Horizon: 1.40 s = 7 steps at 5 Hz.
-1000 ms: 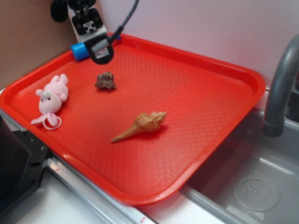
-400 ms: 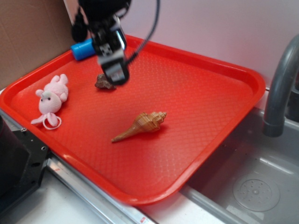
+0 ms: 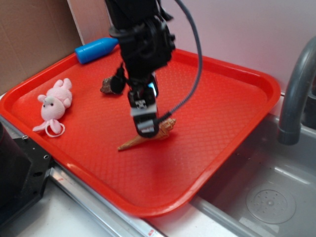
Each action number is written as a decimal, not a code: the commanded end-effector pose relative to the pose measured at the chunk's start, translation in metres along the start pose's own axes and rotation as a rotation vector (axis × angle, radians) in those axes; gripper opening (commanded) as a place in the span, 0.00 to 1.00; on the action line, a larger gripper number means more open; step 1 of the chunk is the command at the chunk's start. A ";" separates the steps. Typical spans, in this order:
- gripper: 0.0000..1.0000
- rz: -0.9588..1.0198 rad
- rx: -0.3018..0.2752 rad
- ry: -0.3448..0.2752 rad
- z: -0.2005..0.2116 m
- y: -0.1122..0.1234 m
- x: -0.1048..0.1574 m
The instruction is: Grab the shell.
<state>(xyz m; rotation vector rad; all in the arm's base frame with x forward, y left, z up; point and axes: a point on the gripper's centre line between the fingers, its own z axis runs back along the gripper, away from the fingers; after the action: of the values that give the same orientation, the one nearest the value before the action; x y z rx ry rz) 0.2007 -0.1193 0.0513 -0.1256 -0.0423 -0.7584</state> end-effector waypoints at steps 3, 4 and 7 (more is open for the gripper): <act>0.00 0.018 0.028 0.050 -0.029 -0.027 0.000; 0.00 0.032 0.037 0.143 -0.036 -0.030 0.003; 1.00 0.061 0.021 0.180 -0.042 -0.002 0.011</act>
<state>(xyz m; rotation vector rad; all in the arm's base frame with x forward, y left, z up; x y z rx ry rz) 0.2129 -0.1370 0.0168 -0.0432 0.1193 -0.6981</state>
